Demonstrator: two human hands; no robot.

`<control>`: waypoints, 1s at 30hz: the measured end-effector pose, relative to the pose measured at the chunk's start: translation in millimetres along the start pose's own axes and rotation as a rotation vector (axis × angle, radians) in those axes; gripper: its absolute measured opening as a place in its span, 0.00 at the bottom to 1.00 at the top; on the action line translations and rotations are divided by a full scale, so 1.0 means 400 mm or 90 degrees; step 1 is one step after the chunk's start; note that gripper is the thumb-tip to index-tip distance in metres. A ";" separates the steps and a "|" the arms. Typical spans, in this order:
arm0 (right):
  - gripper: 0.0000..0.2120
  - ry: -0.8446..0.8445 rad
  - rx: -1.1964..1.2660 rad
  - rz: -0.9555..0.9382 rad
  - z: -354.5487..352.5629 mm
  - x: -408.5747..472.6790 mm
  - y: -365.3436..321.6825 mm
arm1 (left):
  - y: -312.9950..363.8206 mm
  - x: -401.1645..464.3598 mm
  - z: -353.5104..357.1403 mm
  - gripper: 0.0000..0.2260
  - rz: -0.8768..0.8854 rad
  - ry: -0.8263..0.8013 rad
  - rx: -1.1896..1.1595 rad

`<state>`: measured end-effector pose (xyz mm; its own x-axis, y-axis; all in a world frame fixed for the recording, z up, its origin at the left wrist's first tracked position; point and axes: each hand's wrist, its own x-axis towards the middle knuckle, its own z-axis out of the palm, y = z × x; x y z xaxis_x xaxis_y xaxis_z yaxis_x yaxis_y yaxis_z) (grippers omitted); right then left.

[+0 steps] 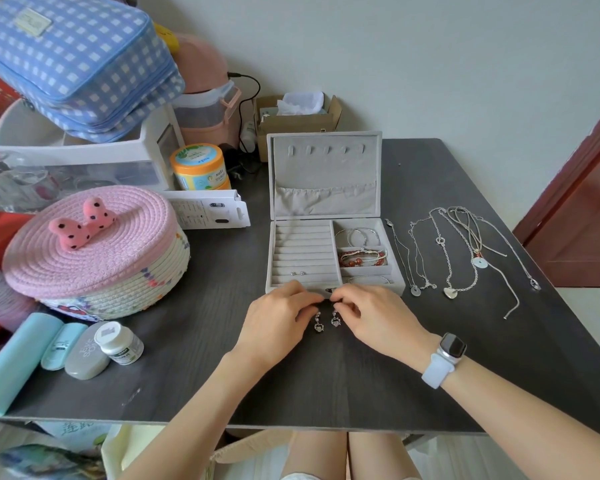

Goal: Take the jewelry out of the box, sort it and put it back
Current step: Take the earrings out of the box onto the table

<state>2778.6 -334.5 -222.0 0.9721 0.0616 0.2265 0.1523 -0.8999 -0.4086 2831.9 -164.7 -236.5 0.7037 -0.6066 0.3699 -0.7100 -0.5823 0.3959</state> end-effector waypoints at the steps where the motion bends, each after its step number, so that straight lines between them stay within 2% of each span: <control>1: 0.08 0.031 0.009 -0.001 -0.002 0.000 0.000 | -0.003 0.000 -0.001 0.10 0.004 0.030 -0.001; 4: 0.08 0.110 0.030 -0.001 -0.009 0.022 0.001 | -0.016 0.010 -0.009 0.07 -0.010 0.127 0.037; 7: 0.08 0.123 0.012 -0.003 -0.013 0.075 -0.003 | -0.039 0.039 -0.019 0.05 -0.104 0.186 0.110; 11: 0.12 0.018 -0.012 -0.014 0.014 0.150 -0.006 | -0.062 0.074 -0.020 0.06 -0.191 0.098 0.096; 16: 0.11 -0.027 -0.028 -0.003 0.042 0.177 -0.014 | -0.072 0.092 -0.021 0.08 -0.190 0.016 0.091; 20: 0.10 -0.028 -0.047 -0.028 0.039 0.177 -0.008 | -0.077 0.098 -0.028 0.07 -0.184 0.020 0.100; 26: 0.05 -0.056 -0.004 -0.010 0.042 0.186 -0.003 | -0.069 0.107 -0.030 0.06 -0.268 -0.014 0.050; 30: 0.04 -0.044 0.025 -0.003 0.039 0.183 0.001 | -0.071 0.098 -0.027 0.06 -0.267 0.016 0.022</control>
<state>2852.8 -323.4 -219.5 0.9809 0.0971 0.1683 0.1631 -0.8822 -0.4418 2879.9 -166.2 -223.9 0.9320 -0.2997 0.2038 -0.3620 -0.7937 0.4889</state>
